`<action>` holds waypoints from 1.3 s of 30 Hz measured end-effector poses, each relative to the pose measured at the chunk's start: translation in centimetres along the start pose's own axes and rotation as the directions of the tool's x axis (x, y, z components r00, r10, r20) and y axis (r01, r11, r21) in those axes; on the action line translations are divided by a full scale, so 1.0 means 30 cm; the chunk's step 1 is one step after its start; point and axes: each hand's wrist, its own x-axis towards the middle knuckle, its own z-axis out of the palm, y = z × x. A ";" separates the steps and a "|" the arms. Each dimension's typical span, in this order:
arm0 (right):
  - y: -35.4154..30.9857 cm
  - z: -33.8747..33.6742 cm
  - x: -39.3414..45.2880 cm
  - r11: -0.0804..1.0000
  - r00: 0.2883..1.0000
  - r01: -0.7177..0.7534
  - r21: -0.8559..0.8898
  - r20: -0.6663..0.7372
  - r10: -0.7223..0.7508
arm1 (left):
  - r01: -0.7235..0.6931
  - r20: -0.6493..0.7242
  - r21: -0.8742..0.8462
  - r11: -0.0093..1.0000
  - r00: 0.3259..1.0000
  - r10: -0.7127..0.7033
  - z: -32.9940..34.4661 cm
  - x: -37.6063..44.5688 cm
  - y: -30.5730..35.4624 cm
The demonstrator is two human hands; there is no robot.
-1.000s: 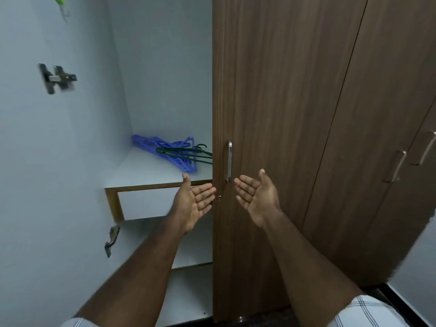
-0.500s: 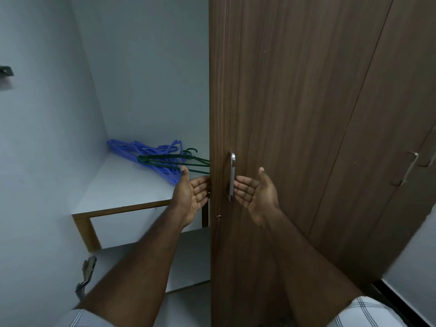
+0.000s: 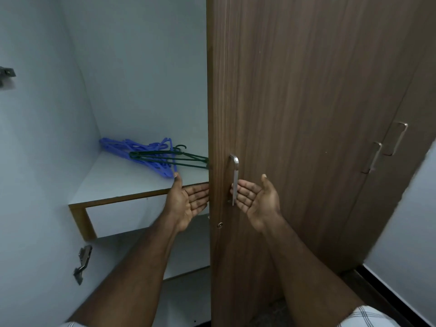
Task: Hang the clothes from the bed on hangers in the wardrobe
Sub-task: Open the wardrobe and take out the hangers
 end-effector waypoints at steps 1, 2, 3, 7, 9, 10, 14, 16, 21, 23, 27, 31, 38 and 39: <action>-0.005 -0.017 -0.035 1.000 1.000 0.012 0.014 -0.029 -0.011 | 0.006 0.004 0.001 1.000 1.000 -0.006 0.018 -0.029 -0.012; -0.008 -0.034 -0.074 0.999 0.997 0.032 0.028 -0.069 -0.030 | 0.014 0.010 -0.001 1.000 1.000 -0.014 0.036 -0.059 -0.026; -0.012 -0.051 -0.118 0.997 0.992 0.059 0.040 -0.113 -0.054 | 0.023 0.017 -0.007 1.000 1.000 -0.023 0.056 -0.089 -0.040; -0.024 -0.124 -0.306 0.985 0.955 0.161 0.053 -0.261 -0.142 | 0.045 0.047 -0.022 0.999 0.998 -0.044 0.143 -0.219 -0.091; -0.024 -0.160 -0.389 0.986 0.954 0.156 0.066 -0.270 -0.133 | 0.047 0.062 -0.025 0.999 0.997 -0.045 0.192 -0.281 -0.115; -0.025 -0.176 -0.426 0.988 0.961 0.134 0.077 -0.252 -0.111 | 0.048 0.068 -0.026 0.999 0.997 -0.046 0.216 -0.307 -0.127; -0.053 -0.234 -0.525 0.993 0.985 0.070 0.092 -0.162 -0.054 | 0.060 0.101 -0.013 0.998 0.993 -0.058 0.303 -0.381 -0.166; -0.079 -0.252 -0.550 0.993 0.988 0.076 0.091 -0.143 -0.062 | 0.075 0.126 -0.013 0.997 0.989 -0.073 0.335 -0.399 -0.178; -0.125 -0.289 -0.574 0.993 0.985 0.096 0.067 -0.154 -0.084 | 0.130 0.214 -0.045 0.990 0.970 -0.118 0.385 -0.415 -0.209; -0.134 -0.312 -0.579 0.993 0.980 0.108 0.052 -0.175 -0.097 | 0.154 0.257 -0.034 0.988 0.956 -0.140 0.401 -0.410 -0.217; -0.143 -0.352 -0.585 0.990 0.963 0.139 0.033 -0.238 -0.127 | 0.194 0.337 -0.001 0.981 0.924 -0.182 0.440 -0.395 -0.243; -0.167 -0.405 -0.598 0.984 0.934 0.176 0.026 -0.319 -0.159 | 0.228 0.408 0.039 0.973 0.885 -0.224 0.506 -0.381 -0.265; -0.232 -0.532 -0.647 0.967 0.865 0.251 0.032 -0.455 -0.210 | 0.258 0.534 0.113 0.960 0.798 -0.277 0.666 -0.358 -0.329; -0.242 -0.550 -0.656 0.963 0.853 0.266 0.032 -0.474 -0.219 | 0.259 0.548 0.120 0.958 0.787 -0.282 0.694 -0.357 -0.340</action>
